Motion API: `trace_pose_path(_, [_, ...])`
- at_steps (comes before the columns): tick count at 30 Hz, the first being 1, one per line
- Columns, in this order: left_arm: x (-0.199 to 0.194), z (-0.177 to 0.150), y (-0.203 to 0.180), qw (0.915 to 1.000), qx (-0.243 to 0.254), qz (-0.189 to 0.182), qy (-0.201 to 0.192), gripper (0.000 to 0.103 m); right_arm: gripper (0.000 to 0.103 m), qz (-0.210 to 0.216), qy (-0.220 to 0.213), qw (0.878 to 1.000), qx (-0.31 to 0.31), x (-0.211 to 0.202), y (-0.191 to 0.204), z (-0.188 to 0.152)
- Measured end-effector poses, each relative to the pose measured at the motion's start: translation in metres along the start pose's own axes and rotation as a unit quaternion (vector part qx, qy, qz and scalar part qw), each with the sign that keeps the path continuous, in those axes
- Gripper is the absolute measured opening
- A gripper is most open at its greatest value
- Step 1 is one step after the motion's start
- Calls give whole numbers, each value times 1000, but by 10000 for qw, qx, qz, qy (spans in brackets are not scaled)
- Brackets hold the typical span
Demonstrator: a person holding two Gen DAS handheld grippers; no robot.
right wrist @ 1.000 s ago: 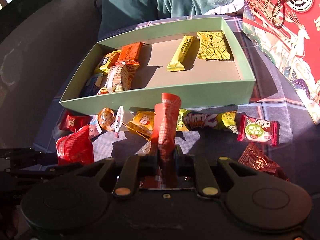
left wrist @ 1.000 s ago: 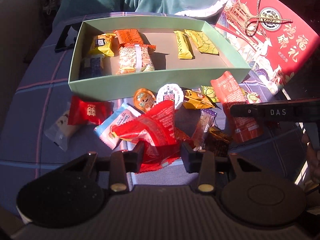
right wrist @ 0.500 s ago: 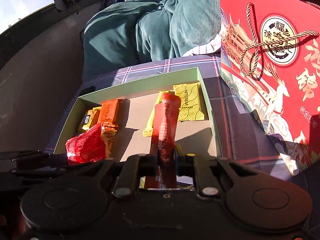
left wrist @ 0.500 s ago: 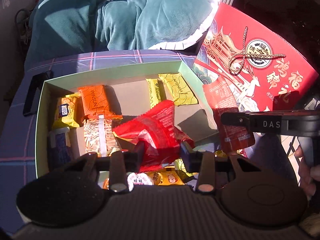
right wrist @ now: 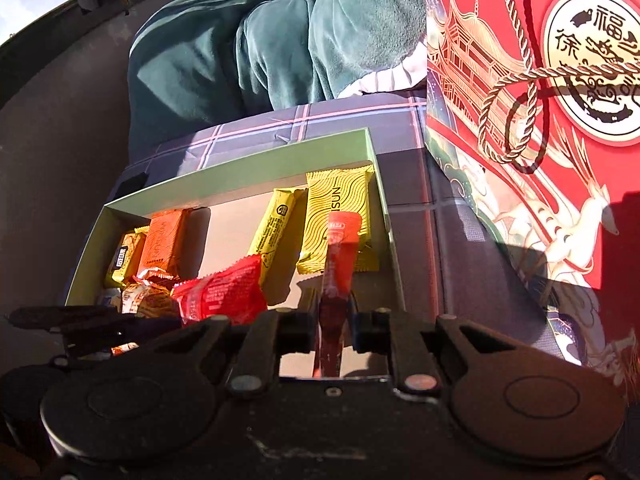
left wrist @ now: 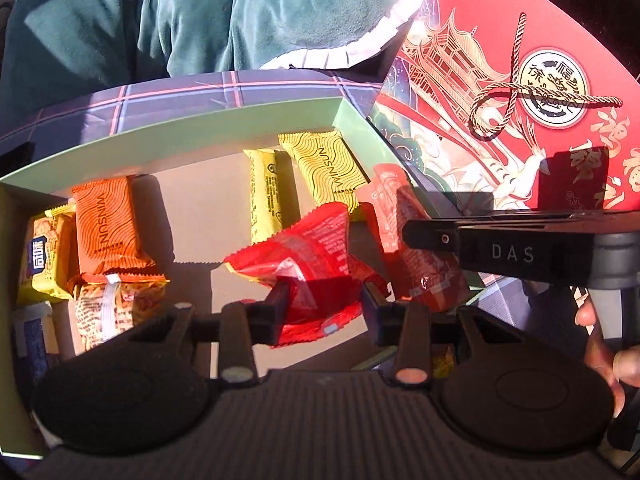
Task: Organize snacks
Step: 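Carry both red snacks over the green tray, then lower both red snacks into the tray and open both grippers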
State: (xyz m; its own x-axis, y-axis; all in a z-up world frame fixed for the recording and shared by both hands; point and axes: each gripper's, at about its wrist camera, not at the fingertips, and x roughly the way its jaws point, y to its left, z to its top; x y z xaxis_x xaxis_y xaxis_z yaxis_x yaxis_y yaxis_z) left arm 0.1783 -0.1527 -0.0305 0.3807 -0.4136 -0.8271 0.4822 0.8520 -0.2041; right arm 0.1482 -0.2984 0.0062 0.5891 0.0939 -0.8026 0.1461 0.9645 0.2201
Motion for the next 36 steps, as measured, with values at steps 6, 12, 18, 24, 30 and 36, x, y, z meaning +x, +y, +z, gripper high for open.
trace_pose_path(6, [-4, -3, 0, 9995, 22, 264, -167, 96, 73, 161, -72, 9998, 133, -7, 0, 3])
trace_pose_path(12, [-30, -6, 8, 9977, -210, 541, -349, 103, 103, 186, -487, 9982, 288, -42, 5, 0])
trace_pose_path(18, [-52, -22, 14, 9970, -411, 547, -372, 103, 103, 170, -483, 9983, 289, -63, 9, -15])
trace_pose_path(24, [-72, -45, 6, 9974, -357, 504, -360, 103, 103, 142, -475, 9985, 225, -85, 11, -42])
trace_pose_path(30, [-76, -79, -2, 9985, -340, 418, -113, 103, 103, 50, -347, 9986, 409, -94, 0, -74])
trace_pose_path(36, [-72, -114, -10, 9989, -19, 422, 225, 103, 103, -209, -109, 9984, 511, -86, -17, -107])
